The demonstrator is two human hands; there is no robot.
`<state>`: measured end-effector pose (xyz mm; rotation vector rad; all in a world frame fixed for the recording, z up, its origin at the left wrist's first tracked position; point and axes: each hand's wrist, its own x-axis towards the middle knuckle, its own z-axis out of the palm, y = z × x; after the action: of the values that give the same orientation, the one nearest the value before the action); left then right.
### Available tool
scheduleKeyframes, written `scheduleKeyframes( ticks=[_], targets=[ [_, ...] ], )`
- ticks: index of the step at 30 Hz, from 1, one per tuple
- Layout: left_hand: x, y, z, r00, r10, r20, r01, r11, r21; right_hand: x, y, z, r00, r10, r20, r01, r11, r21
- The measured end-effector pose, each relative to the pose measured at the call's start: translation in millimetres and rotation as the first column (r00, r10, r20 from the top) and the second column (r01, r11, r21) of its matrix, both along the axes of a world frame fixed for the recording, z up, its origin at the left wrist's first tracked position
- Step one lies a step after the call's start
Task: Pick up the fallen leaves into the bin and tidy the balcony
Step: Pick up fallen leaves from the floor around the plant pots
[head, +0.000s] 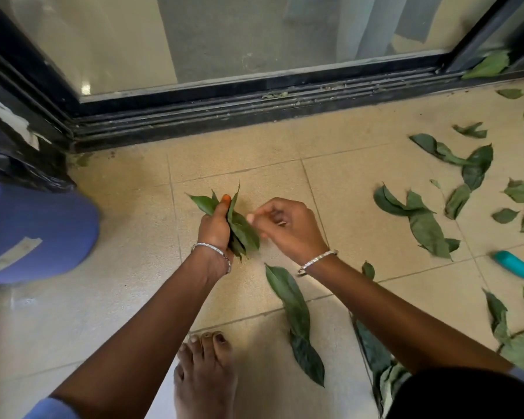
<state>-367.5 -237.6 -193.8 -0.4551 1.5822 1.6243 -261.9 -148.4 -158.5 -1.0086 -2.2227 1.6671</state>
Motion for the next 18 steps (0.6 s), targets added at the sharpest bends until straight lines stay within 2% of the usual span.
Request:
scheduleKeyframes(
  ticks=[3,6,7,9,12,13,15,18],
  targets=[
    [-2.4,-1.2,-1.6,0.996,0.071,0.052,-0.074,0.995,0.064,36.7,3.8,-22.1,0.989,-0.049,0.138,0.020,0.979,0.204],
    [-0.8,0.1,1.5,0.981,0.137,0.135,-0.156,0.978,0.139,80.1,-20.1,-51.8,0.905,0.018,0.425,-0.168,0.933,0.318],
    [0.1,0.8,3.0,0.978,0.147,0.149,-0.168,0.975,0.142,92.0,-31.3,-60.4,0.878,0.033,0.477,-0.224,0.910,0.350],
    [2.7,1.8,6.4,0.983,0.133,0.130,-0.149,0.981,0.123,104.5,-48.7,-72.4,0.887,0.031,0.461,-0.226,0.899,0.375],
    [3.9,2.7,16.8,0.990,0.102,0.099,-0.111,0.989,0.095,100.5,-50.0,-72.7,0.903,0.032,0.429,-0.179,0.935,0.306],
    [3.0,2.3,23.2,0.989,0.087,0.118,-0.098,0.991,0.091,96.3,-44.7,-67.4,0.912,-0.003,0.411,-0.127,0.948,0.290],
    [1.0,0.5,42.1,0.985,0.039,0.168,-0.058,0.992,0.113,87.3,-25.6,-48.9,0.925,-0.165,0.344,0.075,0.963,0.259],
    [-2.5,0.4,82.6,0.986,-0.071,0.152,0.046,0.985,0.164,74.6,16.2,-5.8,0.879,-0.419,0.227,0.381,0.904,0.196]
  ],
)
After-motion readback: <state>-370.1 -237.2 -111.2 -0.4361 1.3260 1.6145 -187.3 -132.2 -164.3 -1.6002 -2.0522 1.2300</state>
